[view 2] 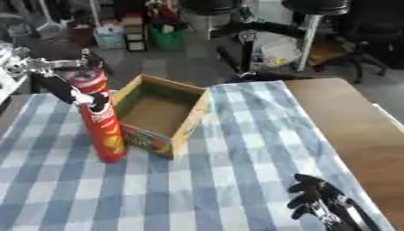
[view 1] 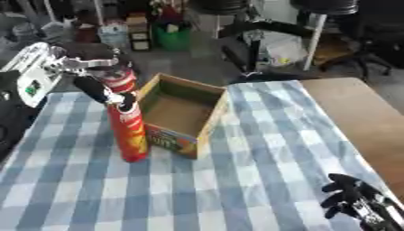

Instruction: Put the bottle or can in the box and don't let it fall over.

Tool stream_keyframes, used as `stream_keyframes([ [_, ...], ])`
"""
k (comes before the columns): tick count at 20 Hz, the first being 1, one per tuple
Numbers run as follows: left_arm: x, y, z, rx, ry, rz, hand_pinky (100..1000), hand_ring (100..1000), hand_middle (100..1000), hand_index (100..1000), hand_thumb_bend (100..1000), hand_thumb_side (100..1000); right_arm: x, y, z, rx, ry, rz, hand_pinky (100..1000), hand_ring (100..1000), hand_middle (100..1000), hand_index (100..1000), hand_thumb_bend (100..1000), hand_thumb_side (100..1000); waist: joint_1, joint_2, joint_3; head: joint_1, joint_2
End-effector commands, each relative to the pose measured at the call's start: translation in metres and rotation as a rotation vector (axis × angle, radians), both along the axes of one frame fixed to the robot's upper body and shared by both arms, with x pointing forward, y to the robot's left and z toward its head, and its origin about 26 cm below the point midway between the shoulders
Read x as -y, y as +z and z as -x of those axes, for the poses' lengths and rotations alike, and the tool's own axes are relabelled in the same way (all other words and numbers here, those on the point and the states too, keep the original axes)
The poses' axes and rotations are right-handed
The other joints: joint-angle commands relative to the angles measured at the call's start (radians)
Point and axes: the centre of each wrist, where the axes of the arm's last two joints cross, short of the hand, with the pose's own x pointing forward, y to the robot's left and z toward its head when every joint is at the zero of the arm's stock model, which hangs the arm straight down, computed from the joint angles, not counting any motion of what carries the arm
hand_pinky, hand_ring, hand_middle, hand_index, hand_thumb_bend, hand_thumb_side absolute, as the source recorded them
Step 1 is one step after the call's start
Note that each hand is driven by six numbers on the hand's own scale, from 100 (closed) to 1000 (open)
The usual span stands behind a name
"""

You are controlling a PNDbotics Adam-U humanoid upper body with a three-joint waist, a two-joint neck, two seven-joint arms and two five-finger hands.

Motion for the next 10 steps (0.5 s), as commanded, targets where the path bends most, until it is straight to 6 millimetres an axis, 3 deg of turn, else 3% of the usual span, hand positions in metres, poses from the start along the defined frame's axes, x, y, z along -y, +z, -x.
stream_keyframes([
  [1, -0.012, 0.015, 0.005, -0.146, -0.268, -0.363, 198, 411, 522, 743, 100, 134, 0.003, 0.006, -0.002, 0.017, 0.000, 0.015, 496, 586, 656, 831, 100, 622, 0.000, -0.007, 0.002, -0.005, -0.006],
  [10, -0.037, 0.077, 0.026, 0.007, -0.248, -0.253, 139, 393, 506, 735, 100, 116, 0.006, 0.004, -0.002, 0.010, -0.014, 0.017, 496, 586, 656, 831, 100, 628, 0.004, -0.012, 0.003, -0.013, 0.003],
])
